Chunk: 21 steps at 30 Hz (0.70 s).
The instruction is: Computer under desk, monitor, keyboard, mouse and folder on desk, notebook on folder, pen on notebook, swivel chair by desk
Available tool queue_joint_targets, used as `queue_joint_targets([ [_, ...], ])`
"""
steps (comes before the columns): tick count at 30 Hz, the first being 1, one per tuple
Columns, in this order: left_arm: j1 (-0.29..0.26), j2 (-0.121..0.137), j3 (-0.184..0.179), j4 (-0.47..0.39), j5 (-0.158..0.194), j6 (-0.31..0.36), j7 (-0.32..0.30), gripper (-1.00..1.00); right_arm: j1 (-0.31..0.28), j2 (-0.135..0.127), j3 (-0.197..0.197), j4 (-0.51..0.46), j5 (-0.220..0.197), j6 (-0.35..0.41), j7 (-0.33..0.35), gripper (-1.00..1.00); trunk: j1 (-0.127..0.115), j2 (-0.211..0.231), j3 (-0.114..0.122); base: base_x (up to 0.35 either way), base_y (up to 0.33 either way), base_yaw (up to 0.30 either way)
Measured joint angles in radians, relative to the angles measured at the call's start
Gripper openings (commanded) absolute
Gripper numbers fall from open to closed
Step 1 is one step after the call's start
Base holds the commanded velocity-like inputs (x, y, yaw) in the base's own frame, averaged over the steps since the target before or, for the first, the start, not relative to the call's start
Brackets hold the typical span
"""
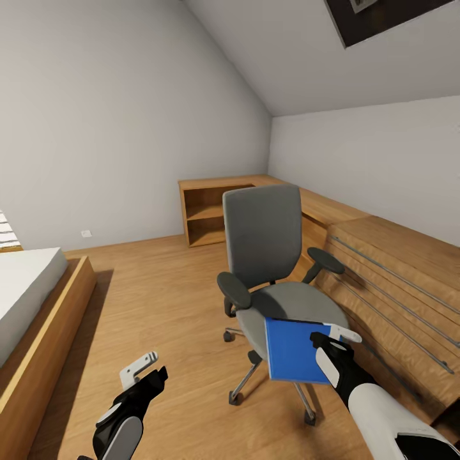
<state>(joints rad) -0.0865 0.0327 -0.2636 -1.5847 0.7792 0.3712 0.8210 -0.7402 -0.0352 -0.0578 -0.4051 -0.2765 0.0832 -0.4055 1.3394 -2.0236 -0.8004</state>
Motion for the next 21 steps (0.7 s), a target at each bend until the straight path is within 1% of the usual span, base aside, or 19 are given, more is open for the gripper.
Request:
queue_joint_targets([
  [8,0.0,0.0,0.0,0.0,0.0,0.0,0.0,1.0,0.0,0.0,0.0,0.0,0.001,0.0,0.0,1.0,0.0,0.0,0.0,-0.002,0.0,0.0],
  [9,0.0,0.0,0.0,0.0,0.0,0.0,0.0,1.0,0.001,0.0,-0.001,0.002,-0.011,0.0,0.0,1.0,-0.004,0.007,0.003,0.0,0.0,0.0],
  [21,0.0,-0.001,-0.001,0.0,0.0,0.0,0.0,1.0,0.001,0.0,-0.002,0.002,-0.006,0.0,0.0,1.0,-0.05,0.091,0.04,0.0,0.0,0.0],
])
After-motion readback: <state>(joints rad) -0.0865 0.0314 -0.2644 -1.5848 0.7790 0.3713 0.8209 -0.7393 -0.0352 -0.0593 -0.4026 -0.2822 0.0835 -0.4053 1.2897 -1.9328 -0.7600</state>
